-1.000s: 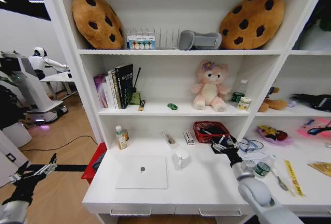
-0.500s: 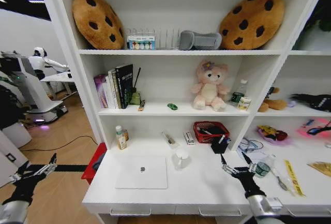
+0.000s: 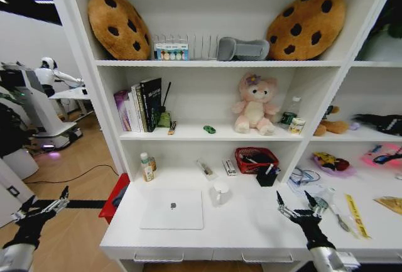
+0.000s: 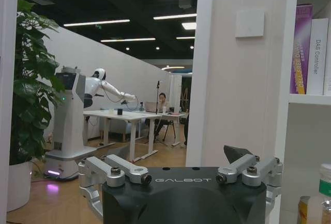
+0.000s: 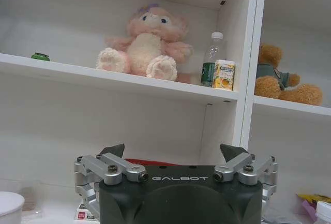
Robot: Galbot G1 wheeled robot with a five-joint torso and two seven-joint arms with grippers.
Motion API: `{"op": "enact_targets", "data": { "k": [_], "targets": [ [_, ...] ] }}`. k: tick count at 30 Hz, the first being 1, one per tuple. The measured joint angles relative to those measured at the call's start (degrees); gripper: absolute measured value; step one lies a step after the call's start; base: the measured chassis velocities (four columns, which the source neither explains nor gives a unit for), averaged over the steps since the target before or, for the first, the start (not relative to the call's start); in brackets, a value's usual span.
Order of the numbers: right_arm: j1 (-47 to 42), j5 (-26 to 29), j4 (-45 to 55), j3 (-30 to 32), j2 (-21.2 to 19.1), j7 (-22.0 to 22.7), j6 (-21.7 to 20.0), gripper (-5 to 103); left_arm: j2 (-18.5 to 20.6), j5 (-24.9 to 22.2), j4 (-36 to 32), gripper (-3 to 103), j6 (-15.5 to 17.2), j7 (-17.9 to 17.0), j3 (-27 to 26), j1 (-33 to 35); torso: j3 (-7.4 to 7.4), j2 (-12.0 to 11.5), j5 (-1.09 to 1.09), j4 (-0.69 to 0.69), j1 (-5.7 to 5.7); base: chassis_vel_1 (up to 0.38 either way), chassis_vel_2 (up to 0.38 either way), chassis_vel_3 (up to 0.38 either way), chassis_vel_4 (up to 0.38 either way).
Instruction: Organize the objects on the table.
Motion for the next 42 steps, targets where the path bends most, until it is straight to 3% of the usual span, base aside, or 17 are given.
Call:
{"op": "enact_targets", "data": {
  "k": [11, 14, 15, 26, 30, 33, 36, 38, 42],
  "targets": [
    [0.0, -0.1, -1.1, 0.2, -0.4, 0.0, 0.7, 100, 0.0, 0.0, 0.0, 100, 0.0, 0.0, 0.0, 0.0, 0.01, 0.0, 0.03, 0.0, 0.0, -0.126, -0.118, 0.123, 0.128],
    [0.1, 0.0, -1.2, 0.3, -0.5, 0.0, 0.7, 100, 0.0, 0.0, 0.0, 100, 0.0, 0.0, 0.0, 0.0, 0.0, 0.0, -0.05, 0.01, 0.0, -0.229, -0.242, 0.249, 0.24],
    [0.2, 0.0, -1.3, 0.4, -0.6, 0.0, 0.7, 100, 0.0, 0.0, 0.0, 100, 0.0, 0.0, 0.0, 0.0, 0.01, 0.0, 0.04, 0.0, 0.0, -0.225, -0.239, 0.214, 0.241],
    [0.8, -1.0, -1.4, -0.2, -0.5, 0.2, 0.4, 100, 0.0, 0.0, 0.0, 100, 0.0, 0.0, 0.0, 0.0, 0.0, 0.0, -0.03, -0.01, 0.01, -0.294, -0.287, 0.3, 0.296],
    [1.1, -2.2, -1.3, -0.8, -0.2, 0.4, 0.3, 100, 0.0, 0.0, 0.0, 100, 0.0, 0.0, 0.0, 0.0, 0.02, 0.0, 0.06, -0.01, 0.02, -0.343, -0.349, 0.334, 0.356],
    [1.4, -3.1, -1.3, -1.2, 0.1, 0.8, 0.3, 100, 0.0, 0.0, 0.0, 100, 0.0, 0.0, 0.0, 0.0, -0.01, 0.0, -0.04, 0.0, -0.02, -0.323, -0.333, 0.353, 0.306],
    [1.8, -4.0, -1.8, -1.6, 0.4, 1.0, 0.9, 100, 0.0, 0.0, 0.0, 100, 0.0, 0.0, 0.0, 0.0, 0.01, 0.0, 0.07, 0.0, -0.01, -0.105, -0.22, 0.214, 0.221],
    [1.9, -3.4, -2.1, -1.9, 0.4, 1.0, 1.6, 100, 0.0, 0.0, 0.0, 100, 0.0, 0.0, 0.0, 0.0, 0.0, 0.0, -0.05, -0.01, -0.01, -0.012, -0.139, 0.124, 0.075],
    [2.0, -2.6, -2.3, -2.9, 0.5, 0.5, 2.5, 100, 0.0, 0.0, 0.0, 100, 0.0, 0.1, 0.0, 0.0, 0.01, 0.0, 0.03, -0.01, 0.0, -0.017, 0.012, -0.004, -0.013]
  ]
}}
